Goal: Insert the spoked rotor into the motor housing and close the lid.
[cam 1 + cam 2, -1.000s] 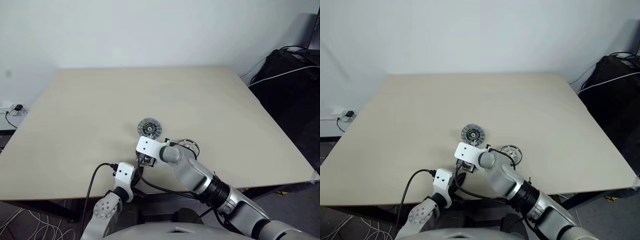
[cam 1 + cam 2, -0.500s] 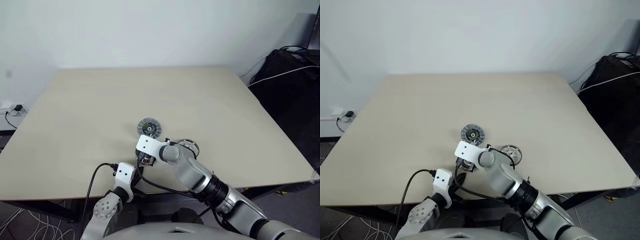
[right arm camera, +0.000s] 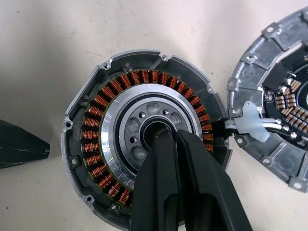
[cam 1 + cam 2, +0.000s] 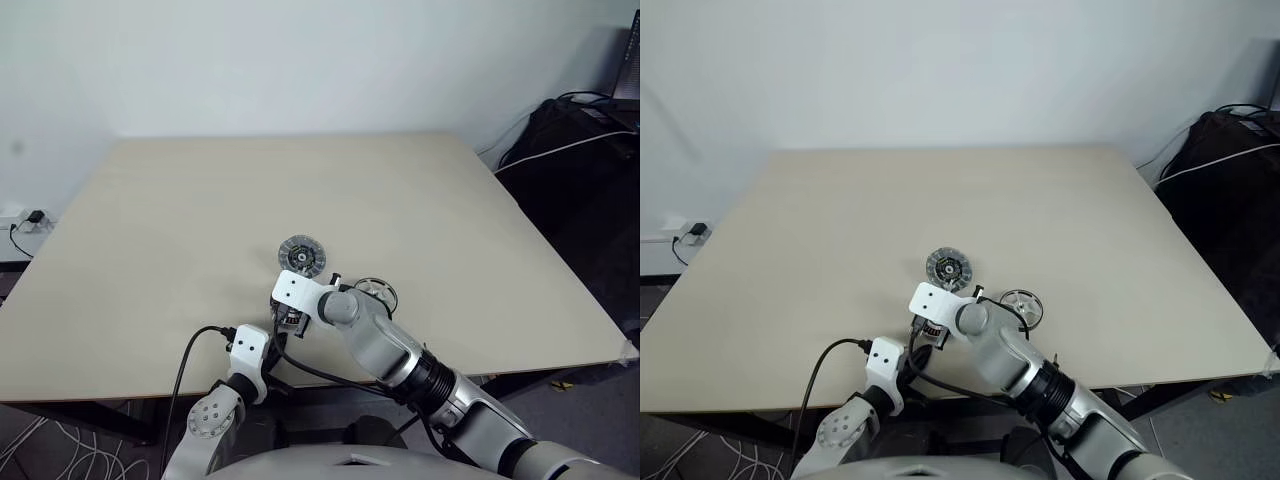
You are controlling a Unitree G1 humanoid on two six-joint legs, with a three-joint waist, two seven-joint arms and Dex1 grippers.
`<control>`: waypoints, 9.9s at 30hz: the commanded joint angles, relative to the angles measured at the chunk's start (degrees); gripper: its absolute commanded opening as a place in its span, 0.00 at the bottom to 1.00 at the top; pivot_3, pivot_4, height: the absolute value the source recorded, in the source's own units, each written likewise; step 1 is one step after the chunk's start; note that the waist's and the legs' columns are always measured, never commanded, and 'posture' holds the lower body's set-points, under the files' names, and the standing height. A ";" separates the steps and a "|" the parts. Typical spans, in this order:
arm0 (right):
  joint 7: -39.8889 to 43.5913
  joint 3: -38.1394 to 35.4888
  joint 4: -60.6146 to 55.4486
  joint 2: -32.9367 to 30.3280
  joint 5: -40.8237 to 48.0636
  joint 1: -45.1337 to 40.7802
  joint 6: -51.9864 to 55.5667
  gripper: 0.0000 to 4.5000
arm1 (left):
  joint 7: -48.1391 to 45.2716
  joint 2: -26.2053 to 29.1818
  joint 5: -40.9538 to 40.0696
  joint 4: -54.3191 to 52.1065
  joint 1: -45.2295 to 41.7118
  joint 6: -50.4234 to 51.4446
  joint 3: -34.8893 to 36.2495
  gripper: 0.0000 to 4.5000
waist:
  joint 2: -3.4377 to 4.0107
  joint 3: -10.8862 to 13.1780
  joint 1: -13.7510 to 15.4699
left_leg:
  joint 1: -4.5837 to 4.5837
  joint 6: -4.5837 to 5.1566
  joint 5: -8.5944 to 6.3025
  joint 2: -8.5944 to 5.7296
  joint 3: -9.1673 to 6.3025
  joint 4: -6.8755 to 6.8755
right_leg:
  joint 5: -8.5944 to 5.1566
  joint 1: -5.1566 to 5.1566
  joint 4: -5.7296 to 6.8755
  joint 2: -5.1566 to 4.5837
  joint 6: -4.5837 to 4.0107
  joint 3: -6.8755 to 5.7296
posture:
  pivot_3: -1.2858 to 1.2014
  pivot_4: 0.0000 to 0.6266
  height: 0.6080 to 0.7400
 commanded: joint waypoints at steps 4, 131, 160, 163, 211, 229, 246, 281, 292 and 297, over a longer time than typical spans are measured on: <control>-0.70 -3.02 -2.38 0.29 1.62 1.06 -3.82 0.00 | -0.60 -0.08 -0.13 0.09 -0.70 -1.36 -0.18 0.00 | 0.00 0.00 0.01 | 0.00 0.00 0.00 0.00 0.00 0.00 | 0.00 0.00 0.00 0.00 0.00 -0.02 | 0.52 0.00 1.00; 2.86 -4.45 -6.11 -1.75 16.63 -1.40 6.31 0.01 | -1.86 0.02 -0.12 -0.58 -1.11 -0.83 0.12 0.00 | -0.03 -0.01 -0.26 | -0.22 -0.04 0.04 0.00 0.00 0.11 | 0.00 -0.25 0.07 0.04 -0.02 0.04 | 0.52 0.00 1.00; 1.19 -6.85 0.39 -1.75 15.30 -3.39 3.48 0.01 | -1.56 -0.19 -0.19 -0.42 -0.51 -1.28 -0.02 0.00 | -0.01 -0.03 0.17 | -0.21 -0.04 0.04 0.00 0.00 0.15 | 0.01 -0.24 0.13 0.02 -0.02 0.03 | 0.52 0.00 1.00; 0.80 -7.26 0.92 -1.78 15.14 -3.47 3.35 0.01 | -1.69 -0.14 -0.22 -0.32 -0.54 -1.29 -0.04 0.00 | 0.00 -0.04 0.20 | -0.21 -0.04 0.04 0.00 0.00 0.17 | 0.02 -0.23 0.14 0.02 -0.04 0.04 | 0.52 0.00 1.00; 2.60 -6.88 -3.76 -3.36 18.66 -2.35 3.00 0.01 | -2.02 0.16 -0.05 -0.81 -0.80 -0.69 -0.28 0.00 | 0.03 0.00 0.13 | -0.25 -0.03 0.03 0.04 -0.01 0.21 | 0.35 -0.31 -0.05 0.08 -0.08 -0.03 | 0.52 0.00 1.00; 2.34 -6.67 -0.40 -1.49 18.07 -3.66 1.70 0.01 | -1.73 -0.31 -0.07 0.23 -0.59 -1.50 -0.12 0.00 | 0.04 0.01 0.10 | -0.25 -0.03 0.03 0.04 -0.01 0.20 | 0.35 -0.32 -0.05 0.07 -0.08 -0.03 | 0.52 0.00 1.00; 1.63 -7.95 0.86 -1.81 17.63 -3.63 1.05 0.01 | -2.48 -0.22 -0.24 4.52 -1.41 -4.61 0.72 0.00 | 0.06 0.00 0.13 | -0.19 -0.03 0.03 0.06 -0.01 0.18 | 0.41 -0.32 0.01 0.02 -0.11 -0.06 | 0.52 0.00 1.00; 1.71 -6.05 1.29 -1.02 15.24 -2.81 -2.11 0.01 | -2.35 -0.46 -0.18 5.93 -1.44 -6.51 0.41 0.00 | 0.23 0.02 0.15 | -0.19 -0.03 0.03 0.08 0.00 0.17 | 0.45 -0.31 -0.03 0.02 -0.11 -0.17 | 0.52 0.00 1.00; 2.07 -6.43 -0.26 -1.38 15.53 -1.75 -1.84 0.01 | -2.24 -0.35 -0.19 3.45 -1.78 -4.08 0.15 0.00 | 0.24 0.03 0.17 | -0.19 -0.03 0.03 0.09 0.00 0.17 | 0.45 -0.31 -0.03 0.02 -0.10 -0.18 | 0.52 0.00 1.00; 0.73 -7.88 0.19 0.18 15.89 -1.96 -2.76 0.01 | -2.03 -0.27 -0.12 1.26 -1.32 -2.38 -0.04 0.00 | 0.22 0.09 0.12 | -0.21 -0.03 0.03 0.10 -0.01 0.17 | 0.44 -0.32 -0.05 0.03 -0.10 -0.17 | 0.52 0.00 1.00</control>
